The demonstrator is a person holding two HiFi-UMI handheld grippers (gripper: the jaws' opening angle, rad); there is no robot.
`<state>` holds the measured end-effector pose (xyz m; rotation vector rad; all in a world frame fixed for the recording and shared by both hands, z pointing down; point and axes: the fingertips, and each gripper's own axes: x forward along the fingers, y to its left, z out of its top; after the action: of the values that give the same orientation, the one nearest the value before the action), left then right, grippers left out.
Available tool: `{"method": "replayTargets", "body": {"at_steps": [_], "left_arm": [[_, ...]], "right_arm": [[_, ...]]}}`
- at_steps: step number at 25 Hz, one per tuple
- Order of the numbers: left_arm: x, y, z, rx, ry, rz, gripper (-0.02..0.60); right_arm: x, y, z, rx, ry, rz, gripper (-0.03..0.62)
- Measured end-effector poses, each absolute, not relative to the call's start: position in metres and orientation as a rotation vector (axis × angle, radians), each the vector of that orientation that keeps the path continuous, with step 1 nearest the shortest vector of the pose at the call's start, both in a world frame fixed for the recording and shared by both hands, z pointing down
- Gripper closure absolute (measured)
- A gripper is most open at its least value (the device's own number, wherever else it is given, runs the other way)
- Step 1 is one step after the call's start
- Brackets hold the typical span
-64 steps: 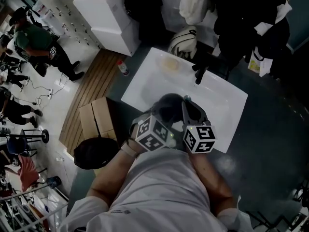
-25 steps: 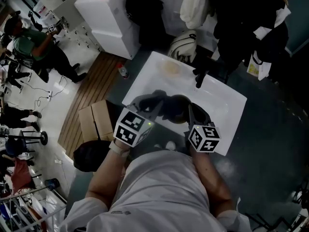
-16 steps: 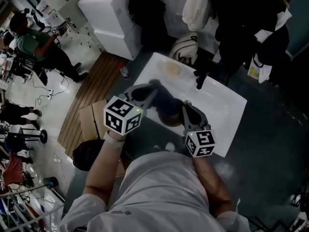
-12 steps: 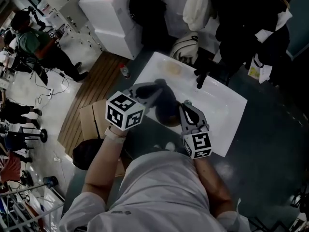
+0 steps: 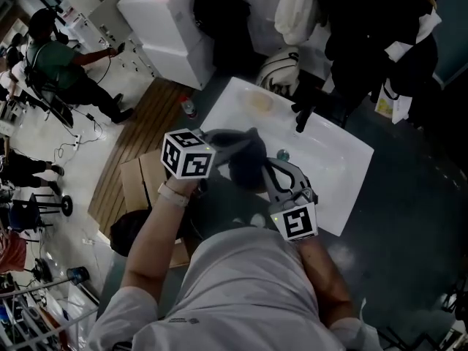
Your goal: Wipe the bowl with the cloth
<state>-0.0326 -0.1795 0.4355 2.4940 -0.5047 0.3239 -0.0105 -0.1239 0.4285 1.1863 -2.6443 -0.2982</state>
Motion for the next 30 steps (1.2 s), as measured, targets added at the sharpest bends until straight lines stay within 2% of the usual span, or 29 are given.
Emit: {"method": "replayTargets", "body": {"at_steps": [10,21,25,30], "left_arm": [[-0.044,-0.188,0.437,2.387,-0.456,0.149,0.535],[-0.032,-0.162,0.446,2.269,-0.35,-0.02,0.535],[-0.018,-0.147,0.451,2.248,-0.299,-0.016,0.535],[0.004,-0.125,0.466,2.254,-0.221,0.07,0.535]], "right_arm": [[0.031,-0.145,0.411,1.448,-2.767,-0.049,0.563],[0.092,-0.174,0.418,1.859,-2.859,0.67,0.563],[0.105,-0.178,0.428,1.942,-2.86,0.911,0.563],[0.099,-0.181,0.429,1.921,-2.928,1.05,0.563]]}}
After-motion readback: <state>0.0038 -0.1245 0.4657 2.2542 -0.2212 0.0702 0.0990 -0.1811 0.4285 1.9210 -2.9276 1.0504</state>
